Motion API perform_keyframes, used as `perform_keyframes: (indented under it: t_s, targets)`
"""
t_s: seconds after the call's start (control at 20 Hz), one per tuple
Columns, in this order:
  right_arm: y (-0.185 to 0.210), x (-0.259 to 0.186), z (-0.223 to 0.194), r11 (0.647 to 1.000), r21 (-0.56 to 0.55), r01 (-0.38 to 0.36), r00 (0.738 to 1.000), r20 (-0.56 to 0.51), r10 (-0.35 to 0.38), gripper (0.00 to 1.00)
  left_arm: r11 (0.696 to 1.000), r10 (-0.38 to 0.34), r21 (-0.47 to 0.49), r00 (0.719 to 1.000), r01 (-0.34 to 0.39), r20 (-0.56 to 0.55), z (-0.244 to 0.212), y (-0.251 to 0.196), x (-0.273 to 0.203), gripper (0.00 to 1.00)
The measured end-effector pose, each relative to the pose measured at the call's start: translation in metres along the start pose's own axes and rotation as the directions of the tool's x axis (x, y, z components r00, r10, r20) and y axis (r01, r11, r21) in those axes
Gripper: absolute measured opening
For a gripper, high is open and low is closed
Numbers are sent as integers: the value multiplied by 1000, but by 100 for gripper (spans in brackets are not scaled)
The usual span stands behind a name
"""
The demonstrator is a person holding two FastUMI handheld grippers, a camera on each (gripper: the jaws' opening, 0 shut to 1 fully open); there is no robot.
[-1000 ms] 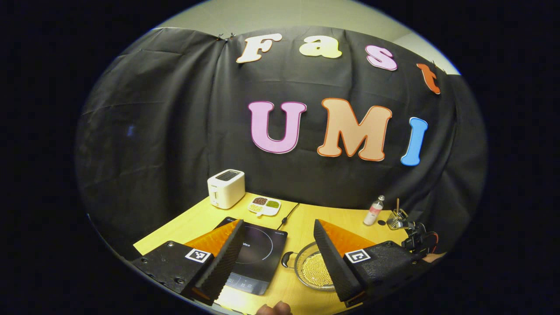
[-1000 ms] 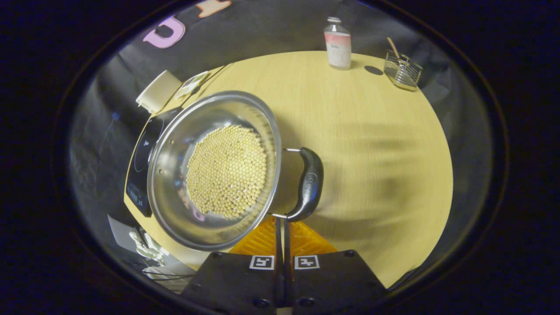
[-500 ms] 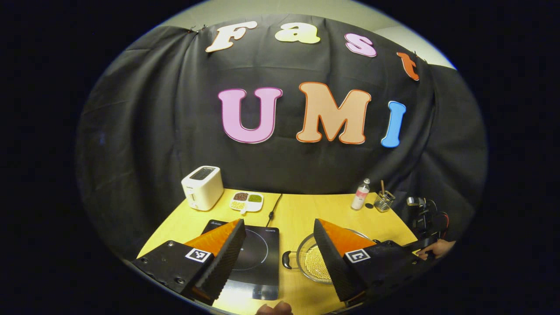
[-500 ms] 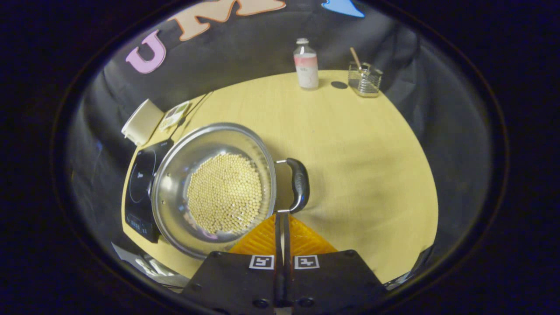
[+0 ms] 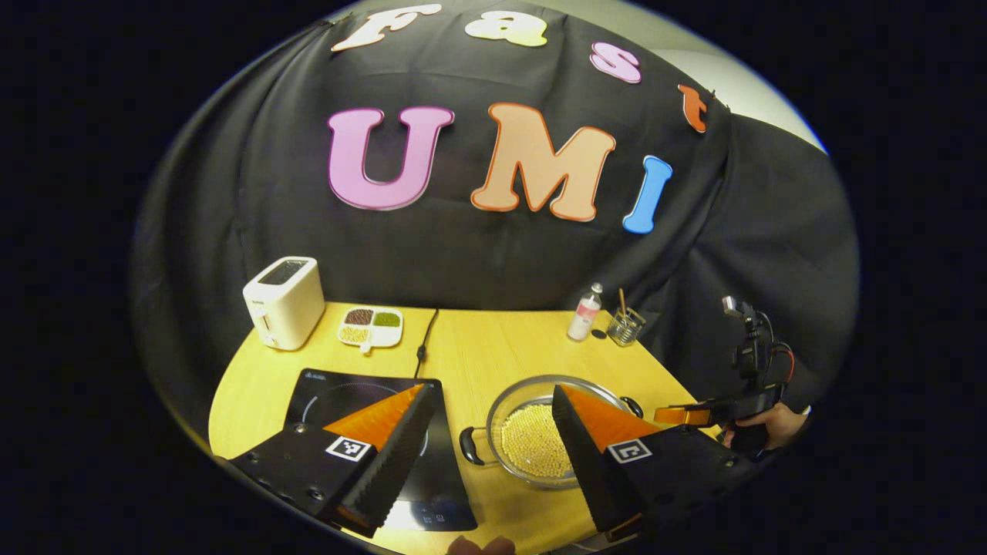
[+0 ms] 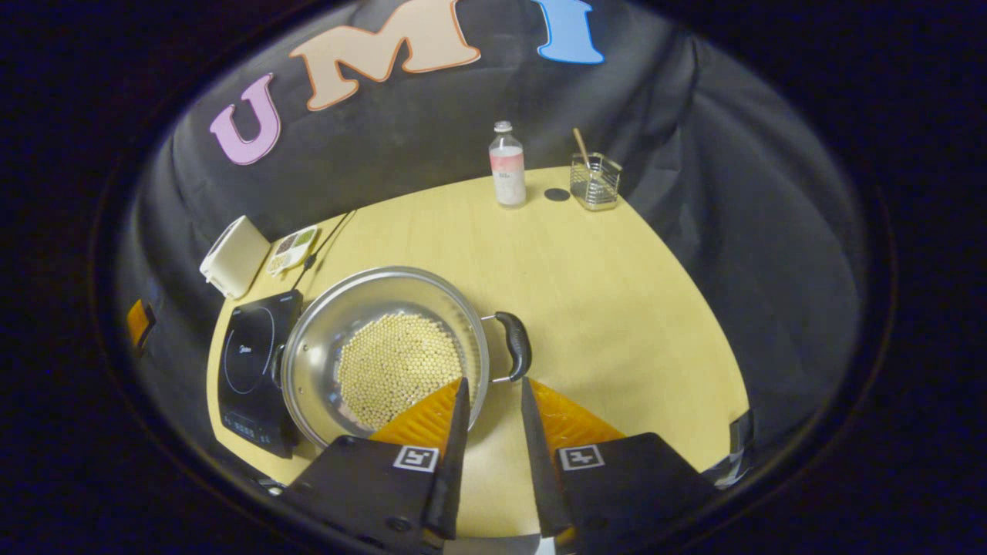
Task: First push the handle of the pot to place it horizontally, then grasp the pot with both hands and set it on the induction cooktop.
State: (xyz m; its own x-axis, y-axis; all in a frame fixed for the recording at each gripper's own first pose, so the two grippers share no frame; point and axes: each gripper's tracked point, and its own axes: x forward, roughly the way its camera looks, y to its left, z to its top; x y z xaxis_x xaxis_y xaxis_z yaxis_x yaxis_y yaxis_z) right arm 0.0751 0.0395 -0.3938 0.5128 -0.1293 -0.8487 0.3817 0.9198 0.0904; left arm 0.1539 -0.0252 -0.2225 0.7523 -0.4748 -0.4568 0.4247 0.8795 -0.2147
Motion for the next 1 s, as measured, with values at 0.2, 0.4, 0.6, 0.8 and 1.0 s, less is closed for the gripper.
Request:
perform_keyframes:
  t_s: [0.2, 0.4, 0.6, 0.8, 1.0]
  targets:
    - [3, 4, 4, 1000, -26, -9, 1000, 5, 9, 70, 1000, 16, -2, 999, -16, -52, -17, 7, 13, 96]
    - [-1, 20, 7, 998, -49, -37, 999, -23, 36, 73, 999, 31, -39, 990, -37, -141, -44, 2, 27, 96]
    - [-7, 41, 10, 995, -60, -75, 995, -63, 71, 78, 994, 75, -63, 970, -92, -231, -72, 7, 46, 96]
    - [-11, 65, 15, 993, -48, -112, 990, -96, 107, 77, 991, 107, -50, 946, -128, -305, -93, 11, 66, 96]
    - [-10, 83, 14, 989, -35, -141, 981, -136, 135, 77, 988, 109, -65, 927, -141, -358, -111, 10, 92, 96]
